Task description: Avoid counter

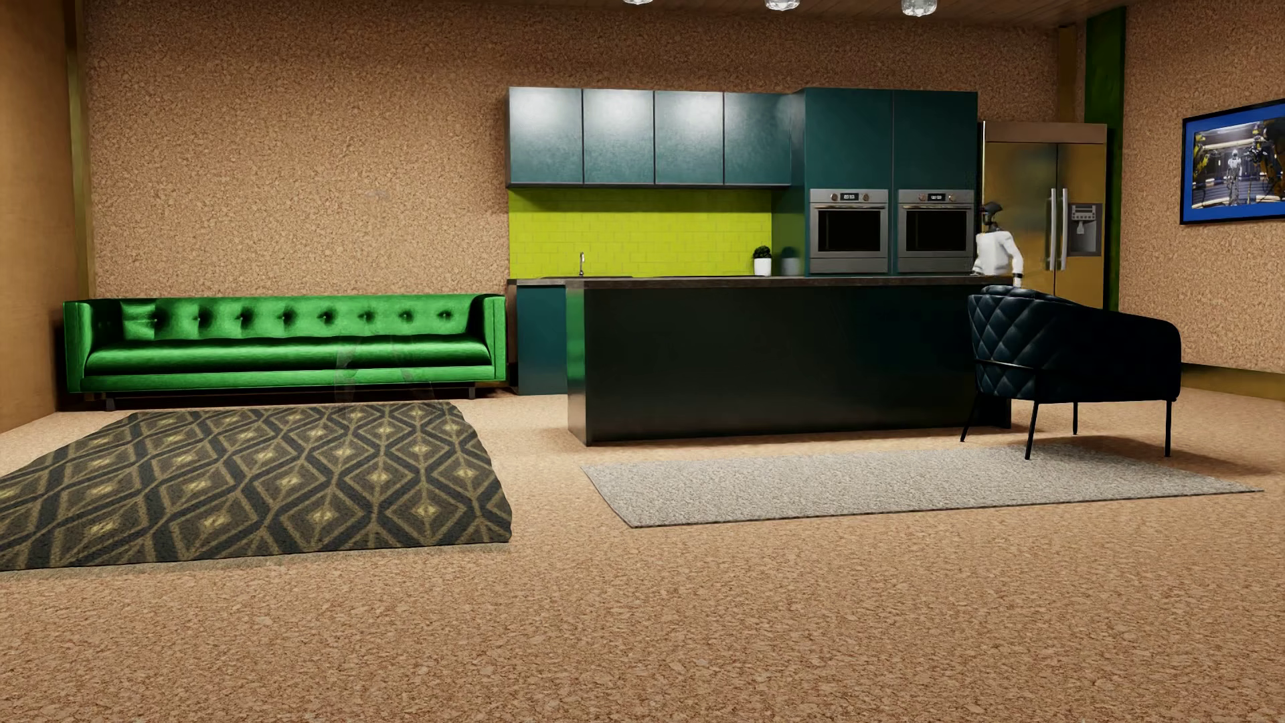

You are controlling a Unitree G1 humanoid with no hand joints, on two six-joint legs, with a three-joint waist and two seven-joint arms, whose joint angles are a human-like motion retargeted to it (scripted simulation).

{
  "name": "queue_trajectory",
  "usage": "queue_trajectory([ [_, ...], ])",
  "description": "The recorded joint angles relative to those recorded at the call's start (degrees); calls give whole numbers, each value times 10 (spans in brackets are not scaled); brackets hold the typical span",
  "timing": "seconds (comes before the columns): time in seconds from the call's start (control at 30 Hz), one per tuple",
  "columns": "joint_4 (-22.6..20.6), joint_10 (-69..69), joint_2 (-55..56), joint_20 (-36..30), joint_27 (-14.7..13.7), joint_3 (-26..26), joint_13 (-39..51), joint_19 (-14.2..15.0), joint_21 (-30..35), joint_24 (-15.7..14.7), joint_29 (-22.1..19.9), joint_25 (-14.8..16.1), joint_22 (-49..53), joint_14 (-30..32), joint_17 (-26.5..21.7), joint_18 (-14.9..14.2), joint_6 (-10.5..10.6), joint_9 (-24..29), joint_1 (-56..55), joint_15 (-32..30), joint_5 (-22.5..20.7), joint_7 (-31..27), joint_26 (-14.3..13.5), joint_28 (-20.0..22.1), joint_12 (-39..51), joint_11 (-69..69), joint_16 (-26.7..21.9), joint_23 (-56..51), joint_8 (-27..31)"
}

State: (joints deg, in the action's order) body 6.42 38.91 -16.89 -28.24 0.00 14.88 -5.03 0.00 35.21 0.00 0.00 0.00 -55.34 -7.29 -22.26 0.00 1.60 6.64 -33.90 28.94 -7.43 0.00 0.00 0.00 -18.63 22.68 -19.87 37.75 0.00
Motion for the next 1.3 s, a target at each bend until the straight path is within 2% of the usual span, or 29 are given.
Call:
queue_trajectory([
  [0.1,4,30,-48,-1,0,27,1,0,0,0,0,0,-20,-20,5,0,-5,-6,-25,-31,20,0,0,0,-7,8,0,24,0],
  [0.17,-6,98,-37,-4,0,40,-20,0,26,0,0,0,-36,-37,12,0,-20,-13,-26,-147,37,0,0,0,-4,73,-2,58,0],
  [0.23,-31,129,27,-10,0,19,-39,0,42,0,0,0,-43,-80,17,0,-18,-13,22,-323,50,0,0,0,4,242,1,109,0],
  [0.27,-42,124,86,-8,0,2,-48,0,48,0,0,0,-32,-99,15,0,-13,-9,58,-367,51,0,0,0,9,362,3,123,0],
  [0.33,-59,90,208,-5,0,-52,-75,0,35,0,0,0,6,-127,13,0,0,3,148,-352,47,0,0,0,20,527,5,126,0],
  [0.4,-59,18,321,8,0,-112,-89,0,41,0,0,0,48,-126,11,0,20,11,250,-354,32,0,0,0,36,486,3,132,0],
  [0.47,-53,-54,396,24,0,-168,-108,0,35,0,0,0,93,-128,6,0,32,11,355,-419,25,0,0,0,40,296,-4,129,0],
  [0.5,-50,-81,421,21,0,-195,-115,0,33,0,0,0,113,-138,4,0,36,8,401,-418,29,0,0,0,48,190,-10,125,0],
  [0.53,-49,-98,445,25,0,-212,-118,0,31,0,0,0,130,-153,3,0,37,3,437,-354,33,0,0,0,58,106,-16,122,0],
  [0.57,-46,-104,462,27,0,-226,-123,0,30,0,0,0,141,-167,1,0,38,0,470,-253,38,0,0,0,68,58,-21,119,0],
  [0.6,-40,-102,473,28,0,-240,-125,0,29,0,0,0,144,-173,0,0,42,-1,494,-197,47,0,0,0,79,55,-24,118,0],
  [0.63,-35,-90,485,35,0,-255,-126,0,26,0,0,0,141,-165,1,0,45,-1,510,-241,51,0,0,0,85,69,-22,121,0],
  [0.67,-24,-63,506,44,0,-269,-129,0,29,0,0,0,131,-135,2,0,49,-2,523,-344,42,0,0,0,80,90,-19,126,0],
  [0.7,-7,-14,518,53,0,-270,-128,0,29,0,0,0,117,-68,5,0,60,-8,512,-427,32,0,0,0,74,137,-11,135,0],
  [0.73,7,65,509,52,0,-253,-126,0,36,0,0,0,95,20,7,0,71,-14,489,-453,9,0,0,0,65,173,-4,148,0],
  [0.77,14,171,484,41,0,-230,-120,0,43,0,0,0,78,85,10,0,72,-20,443,-443,-14,0,0,0,54,191,-4,156,0],
  [0.8,25,281,448,34,0,-209,-113,0,28,0,0,0,74,85,15,0,74,-23,379,-417,-37,0,0,0,42,191,-4,160,0],
  [0.83,30,358,392,34,0,-184,-106,0,7,0,0,0,73,24,19,0,72,-21,323,-376,-49,0,0,0,31,172,-3,161,0],
  [0.87,19,383,325,25,0,-155,-95,0,5,0,0,0,64,-40,16,0,60,-15,272,-332,-48,0,0,0,25,143,-3,154,0],
  [0.93,6,317,210,26,0,-82,-75,0,2,0,0,0,54,-84,2,0,31,-13,180,-245,-33,0,0,0,9,85,-6,115,0],
  [1.0,8,153,99,31,0,-29,-56,0,-8,0,0,0,53,-69,-16,0,15,-7,122,-154,-10,0,0,0,-4,32,-12,54,0],
  [1.07,21,-41,26,38,0,-3,-29,0,-34,0,0,0,49,-28,-27,0,16,-18,81,-79,0,0,0,0,-13,11,-10,23,0],
  [1.1,28,-164,1,34,0,6,-17,0,-40,0,0,0,43,45,-31,0,17,-27,65,-65,5,0,0,0,-16,10,-9,12,0],
  [1.13,38,-203,-24,33,0,19,-8,0,-47,0,0,0,35,77,-31,0,16,-30,53,-70,16,0,0,0,-19,16,-9,10,0],
  [1.17,39,-72,-49,32,0,33,-9,0,-64,0,0,0,27,-14,-27,0,12,-29,40,-98,37,0,0,0,-22,31,-8,6,0],
  [1.2,33,-9,-60,28,0,41,-20,0,-76,0,0,0,13,-34,-21,0,7,-34,25,-152,58,0,0,0,-25,66,-4,7,0],
  [1.23,17,53,-49,24,0,40,-34,0,-75,0,0,0,-8,-13,-8,0,-4,-43,16,-245,77,0,0,0,-27,130,-2,30,0],
  [1.27,-8,100,-20,22,0,31,-46,0,-78,0,0,0,-27,-21,6,0,-14,-43,28,-351,90,0,0,0,-25,229,0,63,0],
  [1.3,-37,114,33,32,0,19,-57,0,-77,0,0,0,-27,-50,10,0,-18,-34,64,-414,96,0,0,0,-21,358,3,83,0],
])
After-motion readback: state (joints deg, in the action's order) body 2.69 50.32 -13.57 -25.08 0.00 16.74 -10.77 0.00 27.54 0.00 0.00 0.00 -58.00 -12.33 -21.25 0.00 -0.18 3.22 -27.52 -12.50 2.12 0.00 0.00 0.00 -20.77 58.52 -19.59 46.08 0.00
